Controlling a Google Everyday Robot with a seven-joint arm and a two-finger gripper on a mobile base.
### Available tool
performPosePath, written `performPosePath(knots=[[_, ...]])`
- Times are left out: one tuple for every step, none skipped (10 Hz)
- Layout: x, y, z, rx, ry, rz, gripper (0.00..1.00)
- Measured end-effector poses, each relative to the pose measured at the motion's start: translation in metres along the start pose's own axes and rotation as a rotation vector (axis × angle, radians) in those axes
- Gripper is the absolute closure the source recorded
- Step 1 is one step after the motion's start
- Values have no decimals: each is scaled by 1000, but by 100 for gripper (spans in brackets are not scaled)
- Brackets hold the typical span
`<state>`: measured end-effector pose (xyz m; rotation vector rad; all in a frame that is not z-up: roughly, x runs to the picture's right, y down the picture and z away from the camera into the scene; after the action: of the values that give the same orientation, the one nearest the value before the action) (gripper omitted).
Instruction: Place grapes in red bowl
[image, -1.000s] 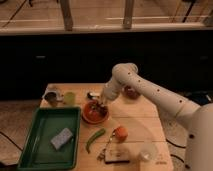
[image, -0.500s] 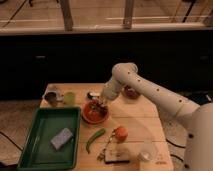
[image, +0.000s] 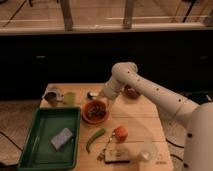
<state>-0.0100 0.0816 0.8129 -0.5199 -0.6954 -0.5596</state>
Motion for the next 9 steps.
performPosePath(knots=[[0,0,0,0,-3,-1,20],[1,1,0,0,-4,-2,20],[1,2,-1,0,-5,-6,20],[2,2,-2,0,-7,-10,20],[2,2,-2,0,-9,-13,20],[2,2,-3,-1,-10,-17,20],[2,3,-3,-1,-11,-20,20],[2,3,-3,-1,-11,-20,20],[2,3,-3,-1,-11,-20,20]])
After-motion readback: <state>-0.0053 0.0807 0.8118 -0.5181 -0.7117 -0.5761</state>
